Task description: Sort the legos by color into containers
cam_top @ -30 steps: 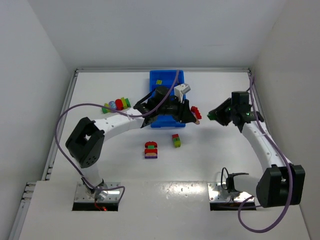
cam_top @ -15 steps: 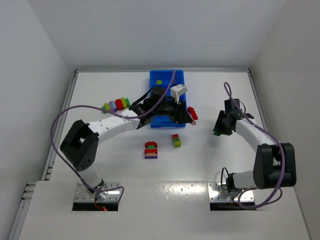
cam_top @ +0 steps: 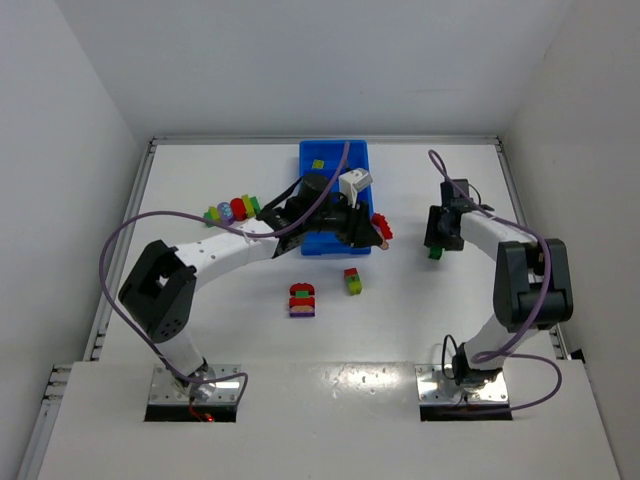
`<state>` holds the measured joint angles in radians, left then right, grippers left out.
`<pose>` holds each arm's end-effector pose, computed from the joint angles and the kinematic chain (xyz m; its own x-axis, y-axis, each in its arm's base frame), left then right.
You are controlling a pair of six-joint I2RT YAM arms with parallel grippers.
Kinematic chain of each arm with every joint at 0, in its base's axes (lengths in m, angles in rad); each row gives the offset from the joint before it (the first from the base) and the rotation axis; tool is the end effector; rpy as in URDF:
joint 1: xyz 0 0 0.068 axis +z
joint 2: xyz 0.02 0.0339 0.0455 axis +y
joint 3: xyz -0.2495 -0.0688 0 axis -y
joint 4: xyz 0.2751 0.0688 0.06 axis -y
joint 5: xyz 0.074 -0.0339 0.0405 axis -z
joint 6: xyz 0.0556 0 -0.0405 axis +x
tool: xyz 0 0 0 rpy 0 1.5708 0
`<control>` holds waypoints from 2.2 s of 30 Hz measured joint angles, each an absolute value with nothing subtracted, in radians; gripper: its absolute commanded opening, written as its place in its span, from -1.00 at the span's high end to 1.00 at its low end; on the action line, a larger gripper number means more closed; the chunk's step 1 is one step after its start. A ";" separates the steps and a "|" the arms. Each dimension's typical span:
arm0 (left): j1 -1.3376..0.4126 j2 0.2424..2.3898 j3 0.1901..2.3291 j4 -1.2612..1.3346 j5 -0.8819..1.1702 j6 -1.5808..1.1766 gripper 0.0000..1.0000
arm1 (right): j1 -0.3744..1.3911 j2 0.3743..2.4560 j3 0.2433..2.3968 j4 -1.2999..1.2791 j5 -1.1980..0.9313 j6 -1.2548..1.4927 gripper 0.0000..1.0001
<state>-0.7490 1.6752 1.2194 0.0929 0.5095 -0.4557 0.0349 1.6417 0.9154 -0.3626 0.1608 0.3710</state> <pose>0.2994 -0.3154 0.2509 -0.6420 0.0723 -0.7633 0.7192 0.4017 -0.5669 0.3430 0.0031 0.1103 -0.8109 0.3298 -0.4834 0.3581 0.9330 0.0358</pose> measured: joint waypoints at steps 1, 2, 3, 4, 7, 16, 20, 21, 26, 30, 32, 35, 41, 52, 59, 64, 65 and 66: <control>-0.749 1.675 1.219 0.093 0.508 -0.455 0.96 | 0.033 1.656 0.929 -0.360 0.154 0.365 -0.17; -0.749 1.675 1.219 0.093 0.508 -0.452 0.96 | 0.032 1.665 0.936 -0.358 0.149 0.362 -0.23; -0.749 1.675 1.219 0.092 0.508 -0.451 0.96 | 0.031 1.670 0.943 -0.357 0.147 0.366 -0.29; -0.749 1.675 1.219 0.091 0.508 -0.450 0.93 | 0.030 1.674 0.949 -0.358 0.142 0.364 -0.39; -0.746 1.675 1.219 0.091 0.508 -0.448 0.90 | 0.027 1.685 0.966 -0.357 0.117 0.361 -0.50; -0.706 1.675 1.219 0.092 0.638 -0.420 0.88 | -0.017 1.504 0.968 -0.347 -0.324 0.170 -0.57; -0.685 1.675 1.219 0.093 0.801 -0.383 0.88 | -0.036 1.323 0.933 -0.299 -0.699 0.111 -0.54; -0.683 1.675 1.219 0.092 0.833 -0.374 0.88 | -0.035 1.296 0.920 -0.280 -0.780 0.106 -0.54; -0.683 1.695 1.280 0.033 1.031 -0.326 0.76 | 0.002 1.245 0.855 -0.233 -1.029 0.097 -0.54; -0.685 1.722 1.337 0.013 1.139 -0.309 0.73 | 0.017 1.274 0.869 -0.277 -1.121 0.036 -0.54; -0.685 1.726 1.340 0.004 1.171 -0.303 0.73 | 0.027 1.294 0.895 -0.326 -1.151 -0.010 -0.54; -0.685 1.738 1.343 -0.008 1.211 -0.296 0.73 | 0.032 1.302 0.910 -0.369 -1.171 -0.062 -0.52; -0.678 1.739 1.344 -0.015 1.235 -0.286 0.76 | 0.001 1.282 0.913 -0.476 -1.182 -0.169 -0.49; -0.619 1.738 1.325 -0.025 1.259 -0.270 0.76 | -0.015 1.215 0.928 -0.656 -1.219 -0.315 -0.47; -0.628 1.785 1.386 -0.034 1.279 -0.266 0.73 | 0.030 1.256 1.018 -0.705 -1.266 -0.331 -0.47; -0.649 1.803 1.404 -0.042 1.291 -0.266 0.73 | 0.061 1.331 1.066 -0.730 -1.296 -0.335 -0.34; -0.654 1.803 1.404 -0.042 1.294 -0.266 0.73 | 0.068 1.345 1.072 -0.733 -1.297 -0.335 -0.30; -0.659 1.803 1.404 -0.043 1.295 -0.265 0.73 | 0.074 1.357 1.076 -0.737 -1.299 -0.336 -0.22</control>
<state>-0.6586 1.8030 1.4040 -0.0433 1.2953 -0.2646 0.0742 1.3571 1.0760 -0.7368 -1.2991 -0.3355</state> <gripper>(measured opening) 0.416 0.663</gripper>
